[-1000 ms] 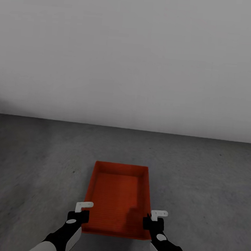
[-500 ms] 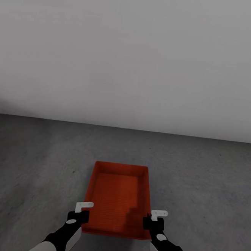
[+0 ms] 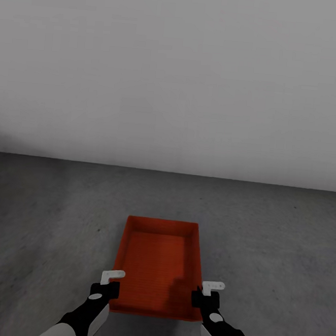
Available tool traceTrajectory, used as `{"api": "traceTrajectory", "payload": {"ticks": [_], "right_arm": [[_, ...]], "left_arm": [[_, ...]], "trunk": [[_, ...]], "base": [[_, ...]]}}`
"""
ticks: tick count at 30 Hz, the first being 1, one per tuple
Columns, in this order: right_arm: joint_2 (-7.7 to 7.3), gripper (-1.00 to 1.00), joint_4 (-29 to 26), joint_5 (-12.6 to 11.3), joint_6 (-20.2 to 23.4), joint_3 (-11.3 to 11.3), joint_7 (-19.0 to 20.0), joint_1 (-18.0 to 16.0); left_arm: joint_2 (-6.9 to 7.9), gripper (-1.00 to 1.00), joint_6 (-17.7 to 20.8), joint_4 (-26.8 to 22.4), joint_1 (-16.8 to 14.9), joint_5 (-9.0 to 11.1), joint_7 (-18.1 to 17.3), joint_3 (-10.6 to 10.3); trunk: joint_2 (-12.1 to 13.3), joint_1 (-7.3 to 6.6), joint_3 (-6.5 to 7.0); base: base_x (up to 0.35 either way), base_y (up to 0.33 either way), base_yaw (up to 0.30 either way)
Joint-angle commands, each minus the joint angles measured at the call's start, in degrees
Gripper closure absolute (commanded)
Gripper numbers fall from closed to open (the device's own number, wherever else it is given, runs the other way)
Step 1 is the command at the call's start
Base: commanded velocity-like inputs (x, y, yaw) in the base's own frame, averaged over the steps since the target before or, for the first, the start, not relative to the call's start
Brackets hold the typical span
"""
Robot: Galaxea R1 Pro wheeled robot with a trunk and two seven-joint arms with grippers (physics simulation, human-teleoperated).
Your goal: Move the two storage containers from the living room to the garage. In the garage, place one container on the floor and stack the other container on top of it (either order is fine).
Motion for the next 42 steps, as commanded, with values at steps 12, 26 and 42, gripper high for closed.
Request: {"api": "traceTrajectory", "payload": {"ticks": [12,26,42], "right_arm": [[-0.02,-1.00,0.23,-1.46,-0.27,-1.44,-0.27,-0.01],[-0.03,-1.00,0.23,-1.44,-0.27,-1.44,-0.27,-0.01],[-0.02,-1.00,0.23,-1.45,-0.27,-1.44,-0.27,-0.01]], "left_arm": [[-0.09,-1.00,-0.05,-0.05,-0.06,-0.44,0.45,1.31],[-0.41,-1.00,-0.13,-0.24,-0.06,-0.47,0.30,1.19],[-0.95,-1.00,-0.13,-0.24,-0.06,-0.51,0.30,1.12]], "trunk": [[-0.02,-0.01,-0.04],[-0.02,-0.01,-0.04],[1.99,-1.11,0.86]], "base": [[0.000,0.000,0.000],[0.000,0.000,0.000],[0.000,0.000,0.000]]}}
